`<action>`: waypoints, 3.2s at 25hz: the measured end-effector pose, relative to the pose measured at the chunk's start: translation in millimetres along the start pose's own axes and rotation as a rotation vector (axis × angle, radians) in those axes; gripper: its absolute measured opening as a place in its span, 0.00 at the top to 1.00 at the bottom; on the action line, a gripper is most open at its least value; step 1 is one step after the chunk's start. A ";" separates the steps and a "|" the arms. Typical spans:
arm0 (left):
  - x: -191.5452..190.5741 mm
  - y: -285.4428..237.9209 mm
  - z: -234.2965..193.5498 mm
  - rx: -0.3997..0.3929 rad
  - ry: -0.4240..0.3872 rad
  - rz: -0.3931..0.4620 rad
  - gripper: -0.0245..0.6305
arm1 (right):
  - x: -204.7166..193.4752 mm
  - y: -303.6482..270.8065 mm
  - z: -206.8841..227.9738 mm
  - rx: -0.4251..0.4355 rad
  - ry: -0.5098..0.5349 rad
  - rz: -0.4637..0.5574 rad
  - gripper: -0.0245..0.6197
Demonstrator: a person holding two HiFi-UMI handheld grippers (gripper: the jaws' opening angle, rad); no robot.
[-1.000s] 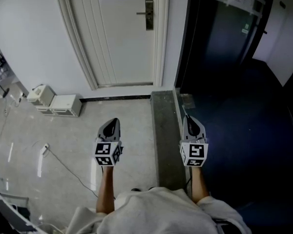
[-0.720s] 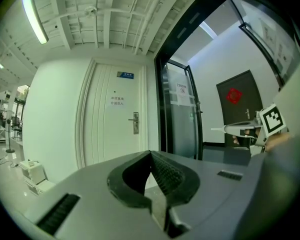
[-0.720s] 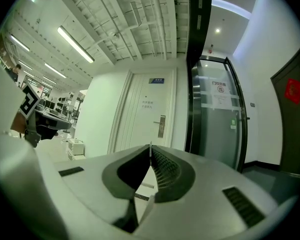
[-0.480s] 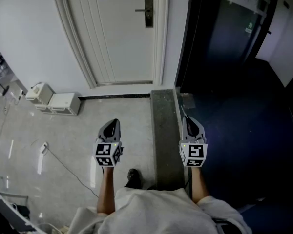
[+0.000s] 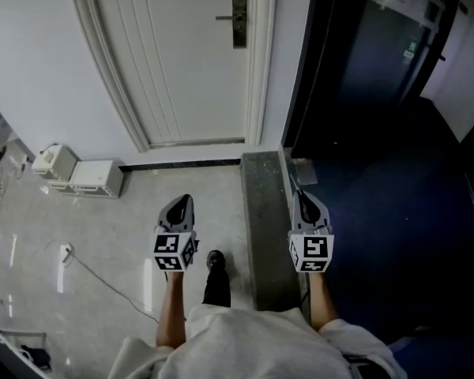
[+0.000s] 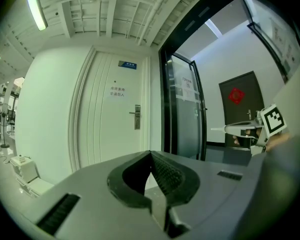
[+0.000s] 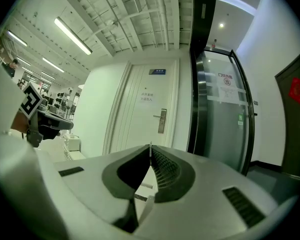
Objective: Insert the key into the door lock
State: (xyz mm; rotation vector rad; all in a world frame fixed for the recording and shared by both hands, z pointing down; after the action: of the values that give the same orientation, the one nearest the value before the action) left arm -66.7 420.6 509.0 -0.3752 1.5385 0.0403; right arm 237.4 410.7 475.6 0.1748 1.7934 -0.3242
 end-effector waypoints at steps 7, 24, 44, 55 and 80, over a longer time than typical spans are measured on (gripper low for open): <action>48.1 -109.6 -64.4 -0.039 -0.027 0.007 0.94 | 38.5 -125.2 6.3 -0.019 0.003 0.005 0.91; 110.2 -299.3 -213.9 -0.077 -0.004 -0.016 0.94 | 99.0 -355.9 10.6 -0.074 0.005 -0.017 0.91; 117.3 -429.2 -239.9 -0.096 -0.001 -0.053 0.94 | 78.3 -478.4 30.7 -0.032 -0.008 -0.066 0.91; 184.8 -585.9 -251.7 -0.070 -0.019 -0.028 0.94 | 109.7 -633.4 101.6 0.029 0.003 -0.017 0.91; 254.3 -792.2 -284.9 -0.027 -0.035 -0.032 0.94 | 141.1 -846.3 166.2 0.168 0.029 0.010 0.91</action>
State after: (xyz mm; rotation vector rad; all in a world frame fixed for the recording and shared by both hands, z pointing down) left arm -125.8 -453.5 431.9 -0.4186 1.4982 0.0428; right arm 112.3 -451.7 409.3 0.3088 1.7936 -0.4672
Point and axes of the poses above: the fingertips, and each gripper's own axes: y backward along the fingers, z to its right, x out of its top, the point moved 4 cm from there along y, backward along the fingers, and after that the axes turned 8 degrees about -z, right-handed, at the moved point
